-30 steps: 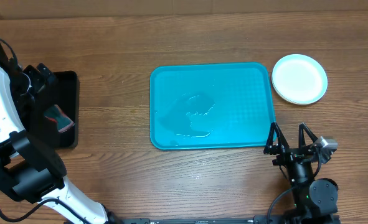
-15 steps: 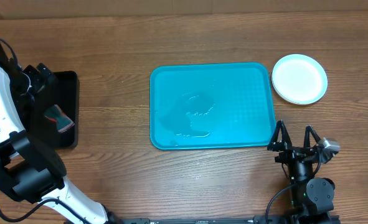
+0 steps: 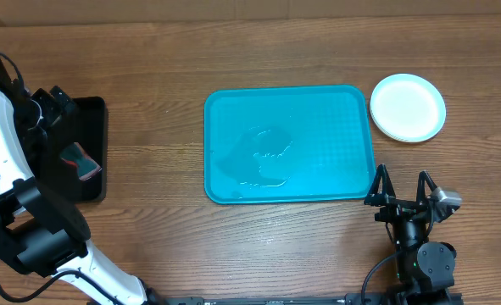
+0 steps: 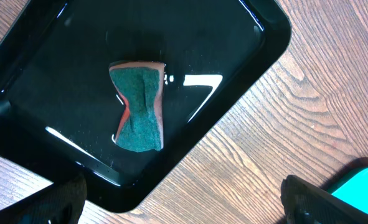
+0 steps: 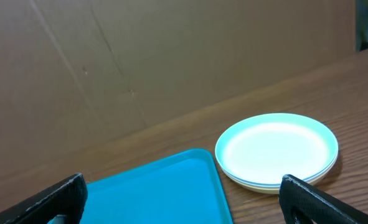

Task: Clean dirty plates on tray and stack at the side

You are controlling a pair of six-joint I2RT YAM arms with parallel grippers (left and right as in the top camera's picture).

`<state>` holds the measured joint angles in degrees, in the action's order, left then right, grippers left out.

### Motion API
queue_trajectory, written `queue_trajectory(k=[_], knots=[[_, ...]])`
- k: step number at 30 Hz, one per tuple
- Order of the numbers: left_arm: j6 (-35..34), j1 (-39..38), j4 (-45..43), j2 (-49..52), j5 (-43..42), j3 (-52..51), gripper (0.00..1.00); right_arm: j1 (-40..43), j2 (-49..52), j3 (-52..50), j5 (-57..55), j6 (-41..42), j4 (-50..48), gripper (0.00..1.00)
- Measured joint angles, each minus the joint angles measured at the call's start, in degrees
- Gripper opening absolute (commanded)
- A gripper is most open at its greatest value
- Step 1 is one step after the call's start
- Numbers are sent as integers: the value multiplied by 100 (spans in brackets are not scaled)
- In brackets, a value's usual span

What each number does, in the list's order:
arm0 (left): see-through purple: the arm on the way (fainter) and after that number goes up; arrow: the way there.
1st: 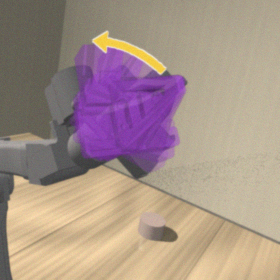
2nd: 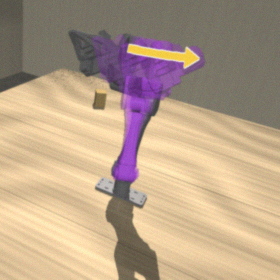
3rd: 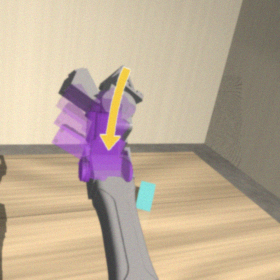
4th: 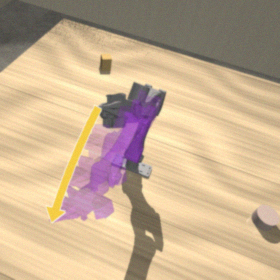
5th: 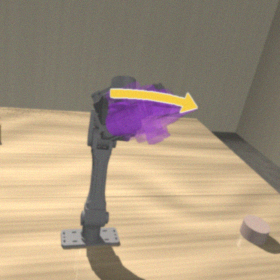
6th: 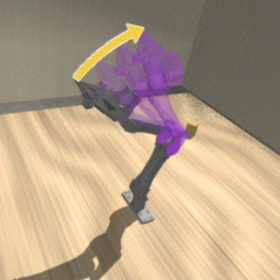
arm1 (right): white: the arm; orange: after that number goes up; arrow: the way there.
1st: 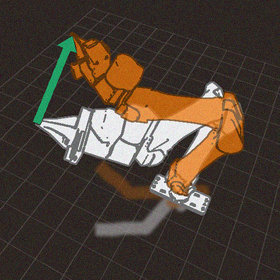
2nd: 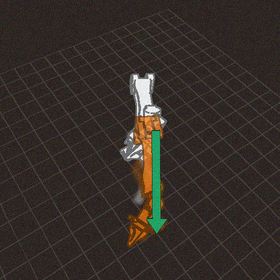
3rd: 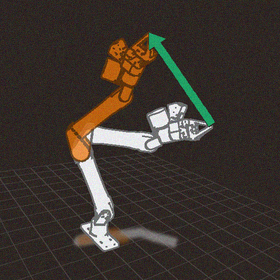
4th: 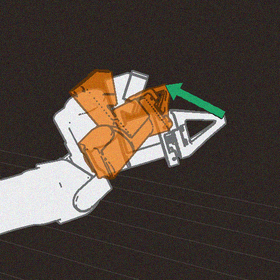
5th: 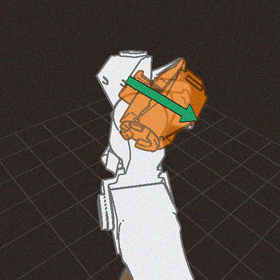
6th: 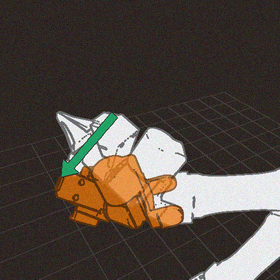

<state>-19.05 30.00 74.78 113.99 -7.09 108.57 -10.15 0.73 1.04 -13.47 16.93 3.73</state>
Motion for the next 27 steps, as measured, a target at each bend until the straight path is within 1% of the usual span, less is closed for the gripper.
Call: queue_trajectory(k=[10,27], knots=[[0,0,0,0,0,0,100,0,0,0,0,-157,-2,100],[0,0,0,0,0,0,100,-2,0,0,2,-179,2,100]])
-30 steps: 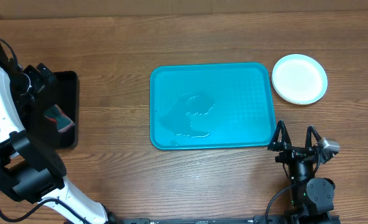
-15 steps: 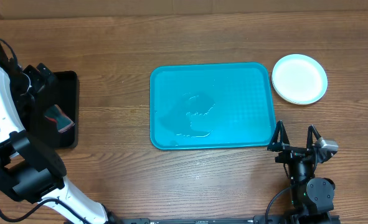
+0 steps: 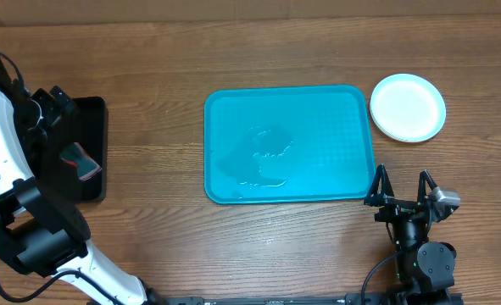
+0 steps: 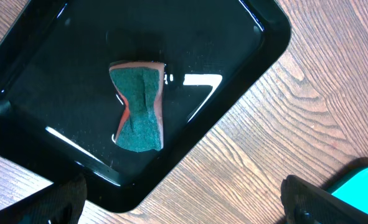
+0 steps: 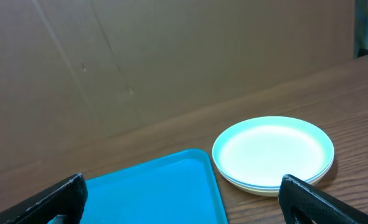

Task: Clean dirty plates on tray and stack at the side

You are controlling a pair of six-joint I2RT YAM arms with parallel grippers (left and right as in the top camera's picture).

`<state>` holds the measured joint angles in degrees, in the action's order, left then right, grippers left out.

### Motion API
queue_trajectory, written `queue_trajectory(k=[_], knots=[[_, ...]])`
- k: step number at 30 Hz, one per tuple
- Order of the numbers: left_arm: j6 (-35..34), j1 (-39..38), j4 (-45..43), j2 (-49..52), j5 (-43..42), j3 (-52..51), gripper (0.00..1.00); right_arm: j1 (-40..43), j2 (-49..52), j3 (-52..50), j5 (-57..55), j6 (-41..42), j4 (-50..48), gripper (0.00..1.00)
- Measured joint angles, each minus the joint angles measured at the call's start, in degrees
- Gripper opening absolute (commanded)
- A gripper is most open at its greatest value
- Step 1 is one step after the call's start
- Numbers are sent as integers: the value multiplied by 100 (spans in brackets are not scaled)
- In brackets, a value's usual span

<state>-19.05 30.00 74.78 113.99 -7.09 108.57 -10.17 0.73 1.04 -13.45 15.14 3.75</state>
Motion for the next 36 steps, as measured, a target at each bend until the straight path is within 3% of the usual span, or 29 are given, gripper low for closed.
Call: queue_trajectory(k=[36], knots=[[0,-188,-4,-256,0,-22,100,2,0,0,0,-13,-2,100]])
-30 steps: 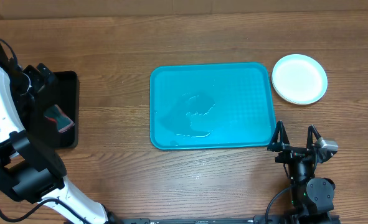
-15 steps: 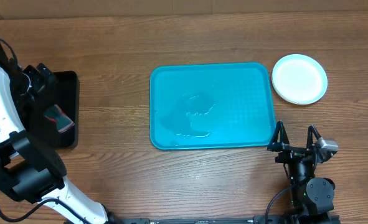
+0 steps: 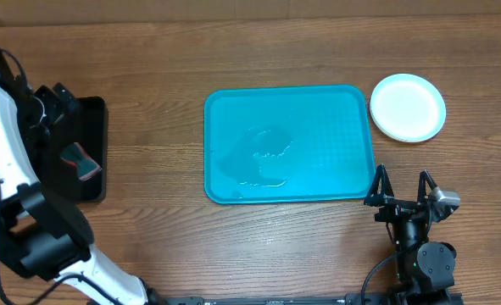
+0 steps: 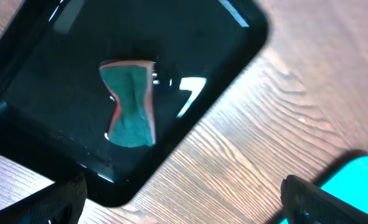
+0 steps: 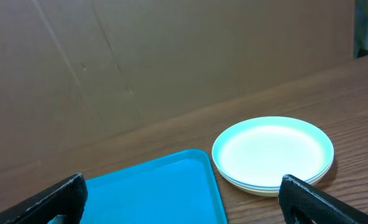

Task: Clean dirty plates on tray and stack at the side

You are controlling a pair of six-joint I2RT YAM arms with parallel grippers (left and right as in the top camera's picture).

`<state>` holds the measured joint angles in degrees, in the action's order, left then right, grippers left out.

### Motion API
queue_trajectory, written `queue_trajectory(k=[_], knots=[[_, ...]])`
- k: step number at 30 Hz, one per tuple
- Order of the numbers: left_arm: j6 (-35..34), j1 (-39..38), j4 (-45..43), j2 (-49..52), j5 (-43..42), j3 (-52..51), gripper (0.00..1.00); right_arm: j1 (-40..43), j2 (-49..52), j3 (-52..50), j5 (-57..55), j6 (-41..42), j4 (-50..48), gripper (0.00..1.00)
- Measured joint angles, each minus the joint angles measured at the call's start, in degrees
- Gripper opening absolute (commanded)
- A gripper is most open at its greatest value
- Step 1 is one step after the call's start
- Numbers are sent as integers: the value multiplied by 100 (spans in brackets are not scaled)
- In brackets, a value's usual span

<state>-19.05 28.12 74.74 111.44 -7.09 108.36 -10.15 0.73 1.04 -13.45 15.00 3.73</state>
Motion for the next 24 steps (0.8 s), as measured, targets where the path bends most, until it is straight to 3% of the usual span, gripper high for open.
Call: queue_trajectory(k=[10,24], knots=[[26,-765,-170,-1873,4,0,100,0,0,0,2,-4,0,100],[730,-1156,601,-3685,116,-175,100,0,0,0,0,-2,-2,100]])
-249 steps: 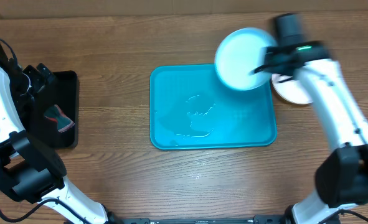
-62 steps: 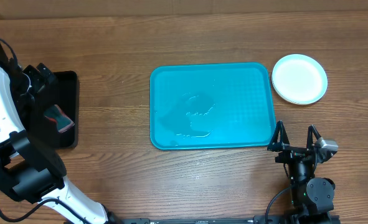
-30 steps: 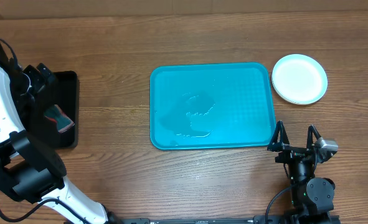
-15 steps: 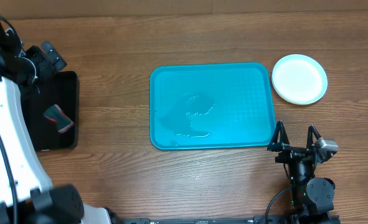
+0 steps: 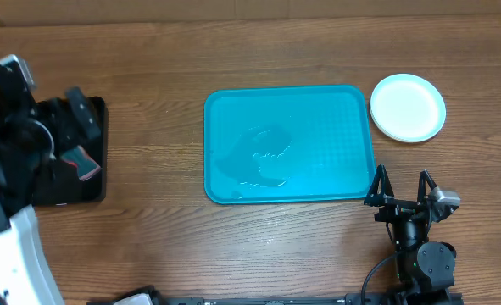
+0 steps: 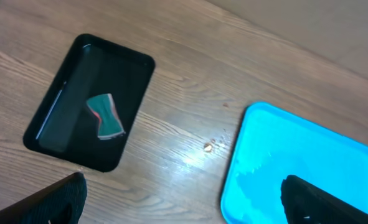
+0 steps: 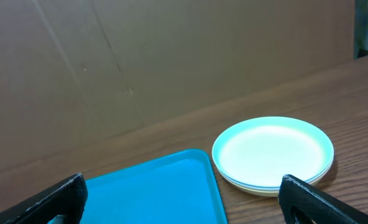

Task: Clean dirty plates on tray and stack at the side

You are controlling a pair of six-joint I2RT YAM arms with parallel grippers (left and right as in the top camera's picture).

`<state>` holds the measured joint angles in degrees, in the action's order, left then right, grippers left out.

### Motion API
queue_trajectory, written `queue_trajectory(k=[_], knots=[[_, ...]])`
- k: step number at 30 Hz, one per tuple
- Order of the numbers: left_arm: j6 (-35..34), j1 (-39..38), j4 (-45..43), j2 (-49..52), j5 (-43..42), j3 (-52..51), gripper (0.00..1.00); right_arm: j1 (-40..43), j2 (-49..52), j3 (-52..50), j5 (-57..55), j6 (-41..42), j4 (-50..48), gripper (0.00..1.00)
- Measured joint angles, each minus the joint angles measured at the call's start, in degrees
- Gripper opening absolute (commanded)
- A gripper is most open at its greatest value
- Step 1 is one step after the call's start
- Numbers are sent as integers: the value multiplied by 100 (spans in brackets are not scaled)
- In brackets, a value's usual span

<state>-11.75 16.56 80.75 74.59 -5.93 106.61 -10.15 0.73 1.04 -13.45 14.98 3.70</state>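
Note:
The turquoise tray [image 5: 289, 144] lies mid-table with only a wet patch [image 5: 263, 157] on it. White plates [image 5: 408, 107] sit stacked on the wood off its far right corner, also seen from the right wrist as a stack [image 7: 272, 149]. A green and pink sponge [image 6: 104, 116] lies in the black tray [image 6: 71, 81] at the left. My left gripper [image 6: 184, 205] is open and empty, high above the table between the two trays. My right gripper [image 5: 400, 188] stands open and empty at the turquoise tray's near right corner.
My left arm [image 5: 4, 195], white and black, fills the left edge of the overhead view and covers part of the black tray [image 5: 97, 182]. A brown cardboard wall [image 7: 171, 56] stands behind the table. Bare wood lies between the two trays.
My left gripper has risen and drawn back from the black tray. Its view now takes in the whole black tray and the turquoise tray's left end. The right arm has not moved.
My left gripper was open low over the black tray with the sponge lying in it, and stayed there a second later. Then it had shifted slightly off the tray, and now it is high above the table. My right gripper stayed open by the turquoise tray throughout.

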Motion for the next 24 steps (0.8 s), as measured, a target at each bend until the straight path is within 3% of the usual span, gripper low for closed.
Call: queue_trajectory(k=[8,24], knots=[[474,-1067,-114,-1093,-7,-1379,100,0,0,0,0,0,-2,100],[957,-1097,-439,-2275,-4,-2970,100,0,0,0,2,0,0,100]])
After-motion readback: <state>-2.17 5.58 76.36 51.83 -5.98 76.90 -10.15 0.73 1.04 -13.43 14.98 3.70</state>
